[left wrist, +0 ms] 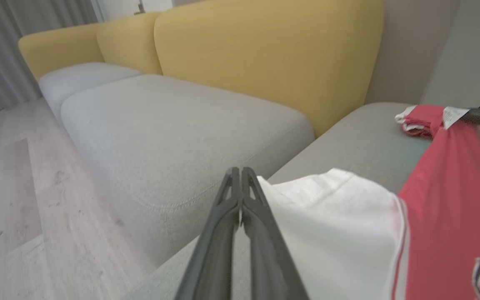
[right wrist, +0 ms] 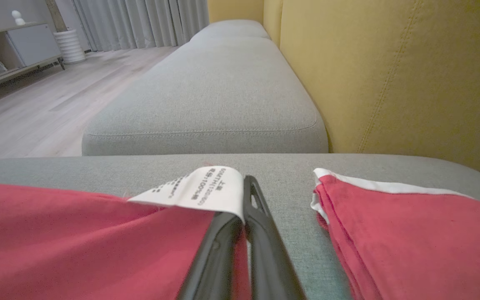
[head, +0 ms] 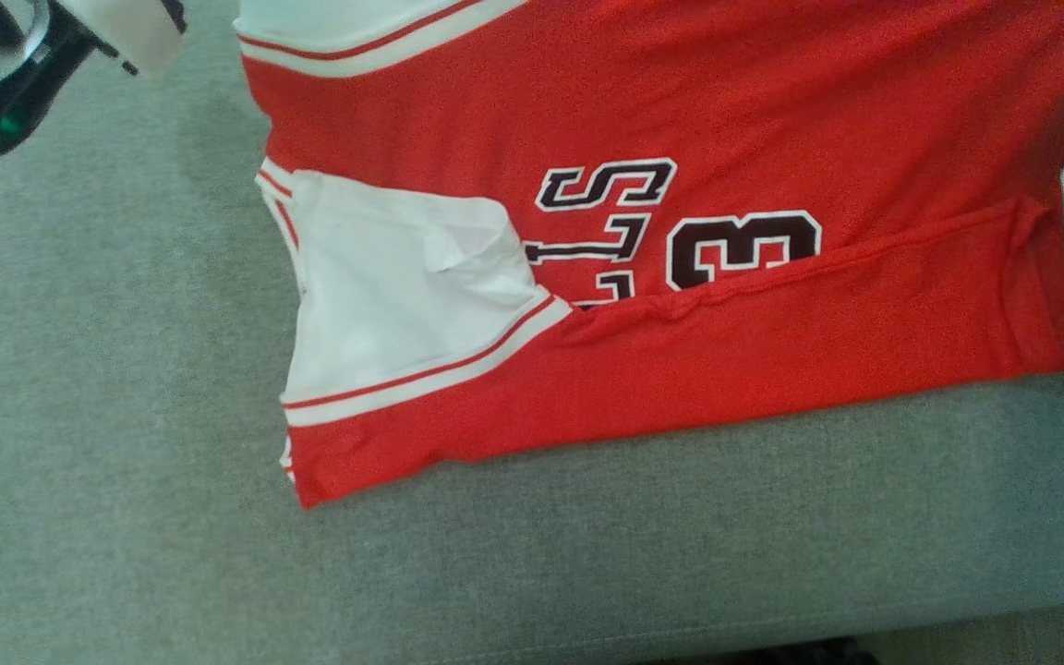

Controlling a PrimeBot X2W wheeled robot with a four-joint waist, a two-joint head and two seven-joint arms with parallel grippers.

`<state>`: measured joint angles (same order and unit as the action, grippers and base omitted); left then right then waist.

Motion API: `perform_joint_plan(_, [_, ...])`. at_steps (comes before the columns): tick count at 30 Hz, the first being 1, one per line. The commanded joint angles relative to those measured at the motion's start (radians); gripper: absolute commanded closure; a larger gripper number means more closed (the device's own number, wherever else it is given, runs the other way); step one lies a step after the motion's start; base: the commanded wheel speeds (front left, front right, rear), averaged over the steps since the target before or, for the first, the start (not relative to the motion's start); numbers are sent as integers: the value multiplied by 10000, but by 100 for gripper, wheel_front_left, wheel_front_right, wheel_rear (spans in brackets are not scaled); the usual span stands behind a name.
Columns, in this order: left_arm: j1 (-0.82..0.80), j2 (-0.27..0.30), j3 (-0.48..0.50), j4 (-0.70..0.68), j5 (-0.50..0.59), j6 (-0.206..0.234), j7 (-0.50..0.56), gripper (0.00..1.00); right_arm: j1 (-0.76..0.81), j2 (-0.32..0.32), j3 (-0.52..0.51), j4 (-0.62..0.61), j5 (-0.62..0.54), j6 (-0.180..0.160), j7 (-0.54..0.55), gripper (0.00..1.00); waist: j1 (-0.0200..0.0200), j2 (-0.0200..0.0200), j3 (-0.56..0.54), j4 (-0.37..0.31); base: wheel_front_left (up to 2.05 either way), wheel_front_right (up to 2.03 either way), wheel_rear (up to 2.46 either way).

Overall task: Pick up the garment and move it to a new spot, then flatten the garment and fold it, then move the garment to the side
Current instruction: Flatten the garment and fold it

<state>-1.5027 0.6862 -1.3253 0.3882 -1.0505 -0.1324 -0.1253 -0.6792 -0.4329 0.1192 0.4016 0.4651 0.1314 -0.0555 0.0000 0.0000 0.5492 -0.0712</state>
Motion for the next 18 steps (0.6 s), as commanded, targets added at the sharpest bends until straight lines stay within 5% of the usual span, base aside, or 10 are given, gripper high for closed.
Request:
perform_joint_plan(1, [-523, 465, 451, -297, -130, 17, -164, 100, 602, -335, -55, -362, 87, -7, -21, 100, 0, 0, -217, 161, 0, 0, 0])
perform_joint_plan(4, [-230, 707, 451, -862, -259, 17, -377, 100, 1072, -409, -210, -656, 135, -7, 41, 100, 0, 0, -424, 272, 0, 0, 0])
perform_joint_plan(12, [2463, 2531, 451, -3564, -474, 35, -320, 100, 3744, -324, -1290, -2165, -62, -7, 318, 100, 0, 0, -1151, 686, 0, 0, 0])
perform_joint_plan(18, [4425, 3047, 451, -4905, -62, 703, -627, 100, 5147, 23, -1983, -2984, -664, -7, 601, 100, 0, 0, -1330, 889, 0, 0, 0])
